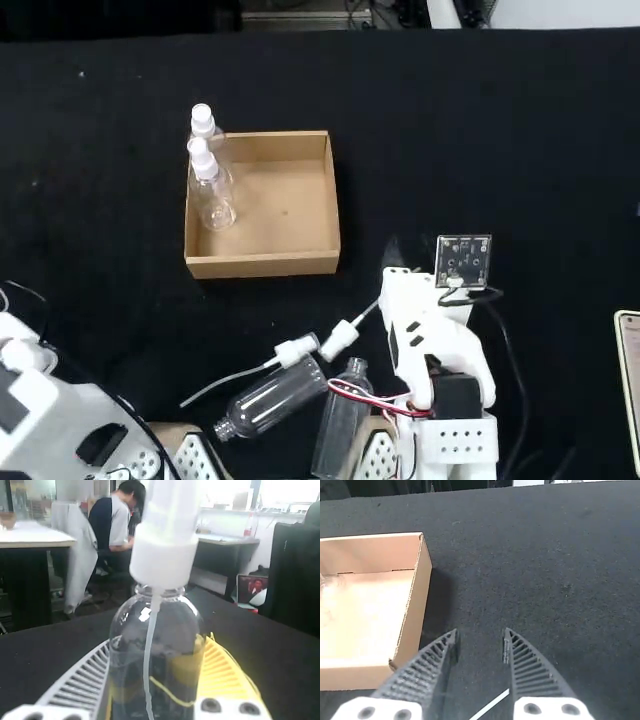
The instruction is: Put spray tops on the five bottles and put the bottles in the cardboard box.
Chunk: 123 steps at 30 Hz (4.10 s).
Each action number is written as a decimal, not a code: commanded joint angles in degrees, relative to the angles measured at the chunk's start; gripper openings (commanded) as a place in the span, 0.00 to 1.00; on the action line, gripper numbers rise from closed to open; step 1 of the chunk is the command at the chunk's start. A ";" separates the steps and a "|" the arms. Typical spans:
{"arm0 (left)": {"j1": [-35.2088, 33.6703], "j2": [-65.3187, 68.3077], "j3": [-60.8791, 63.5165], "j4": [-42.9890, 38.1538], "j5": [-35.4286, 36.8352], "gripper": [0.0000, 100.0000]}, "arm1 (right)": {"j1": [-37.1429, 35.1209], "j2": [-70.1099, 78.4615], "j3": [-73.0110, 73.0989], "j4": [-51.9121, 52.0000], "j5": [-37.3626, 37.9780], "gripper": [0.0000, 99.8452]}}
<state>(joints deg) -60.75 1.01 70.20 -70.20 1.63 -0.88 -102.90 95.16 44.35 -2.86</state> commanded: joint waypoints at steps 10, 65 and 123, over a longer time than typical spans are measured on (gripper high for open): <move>-0.57 17.93 -3.56 -18.37 -1.67 0.08 | -0.88 -5.67 -0.92 0.09 -0.09 0.11; -3.12 16.70 -3.30 -11.60 -0.88 0.35 | -0.70 -5.58 -0.92 0.09 -0.09 0.11; 37.41 -55.56 21.76 28.04 -3.43 0.03 | -0.53 -5.58 -0.92 0.00 -0.09 0.11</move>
<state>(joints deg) -31.03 -47.34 90.68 -42.24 -1.54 -0.88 -102.90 95.16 44.35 -2.77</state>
